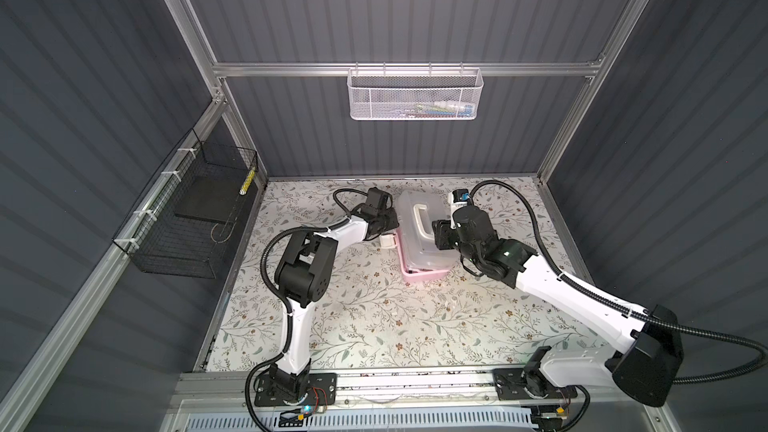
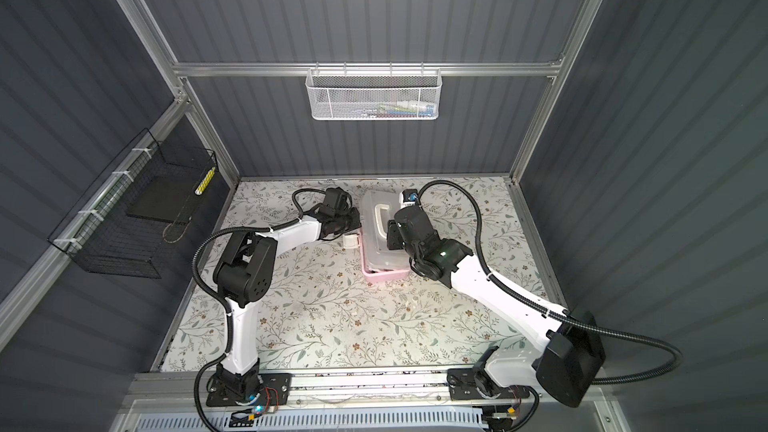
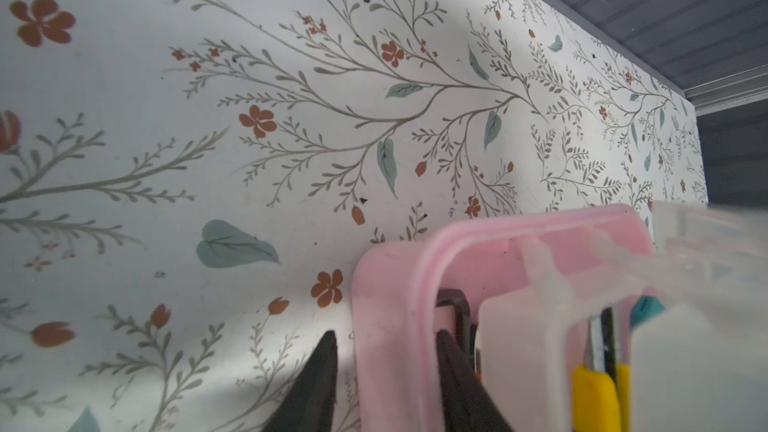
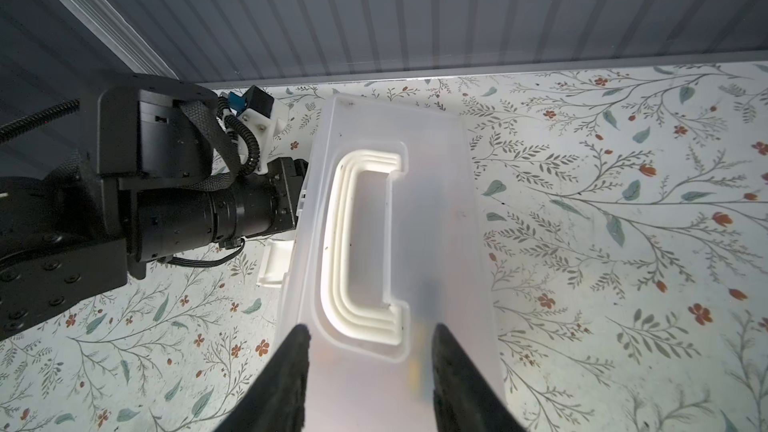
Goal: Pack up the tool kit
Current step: 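Swing the clear lid up and over the box with the right gripper, then press the lid down with the right gripper while left gripper moves to the latch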
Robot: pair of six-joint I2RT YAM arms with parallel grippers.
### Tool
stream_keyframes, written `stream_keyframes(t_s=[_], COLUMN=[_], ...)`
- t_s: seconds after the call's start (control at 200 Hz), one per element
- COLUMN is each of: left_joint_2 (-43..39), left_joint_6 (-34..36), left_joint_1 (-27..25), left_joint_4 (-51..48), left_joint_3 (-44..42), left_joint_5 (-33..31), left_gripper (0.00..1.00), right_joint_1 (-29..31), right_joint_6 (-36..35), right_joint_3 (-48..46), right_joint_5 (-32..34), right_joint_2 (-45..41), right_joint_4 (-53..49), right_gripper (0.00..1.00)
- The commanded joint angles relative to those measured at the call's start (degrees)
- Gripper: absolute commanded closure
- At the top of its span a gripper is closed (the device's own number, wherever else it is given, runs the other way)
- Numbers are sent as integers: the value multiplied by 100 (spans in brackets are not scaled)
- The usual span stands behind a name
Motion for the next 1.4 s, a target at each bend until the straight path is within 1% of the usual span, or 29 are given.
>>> stream_keyframes(t_s=[0.0, 0.175, 0.34, 0.46, 0.485, 0.5, 0.56, 0.66, 0.78, 0.855, 1.02, 1.236, 1.391], left_joint_2=[-426, -592, -827, -1033, -1088, -1116, -1240, -1400, -1557, -1639, -1732, -1775, -1746], left_joint_6=[226, 392, 451, 453, 457, 457, 454, 418, 337, 284, 243, 203, 131], left_joint_1=[96, 235, 342, 406, 413, 411, 410, 415, 413, 414, 419, 415, 415], left_joint_4=[-162, -392, -434, -393, -359, -340, -208, 56, 383, 526, 742, 840, 947], left_joint_3=[224, 221, -5, -317, -336, -545, -829, -1251, -1726, -1959, -2223, -2366, -2478], left_joint_5=[-133, -353, -483, -454, -419, -397, -254, 140, 610, 783, 967, 1084, 1402], left_gripper=[57, 55, 54, 54, 54, 54, 55, 55, 54, 54, 54, 54, 55], right_joint_1=[-58, -84, -106, -142, -149, -158, -188, -271, -350, -383, -411, -408, -429], right_joint_6=[120, 144, 180, 188, 175, 181, 168, 199, 234, 277, 351, 458, 489], right_joint_3=[-80, -96, -80, -81, -76, -72, -59, -42, -45, -159, -370, -432, -355], right_joint_5=[-400, -581, -724, -861, -899, -921, -1002, -1248, -1519, -1640, -1903, -2039, -2122], right_joint_2=[125, 385, 612, 709, 732, 750, 823, 986, 1146, 1186, 1373, 1491, 1585], right_joint_4=[199, 348, 413, 494, 506, 513, 515, 533, 428, 400, 337, 330, 303], right_gripper=[51, 51, 51, 51, 51, 51, 51, 52, 54, 58, 62, 62, 62])
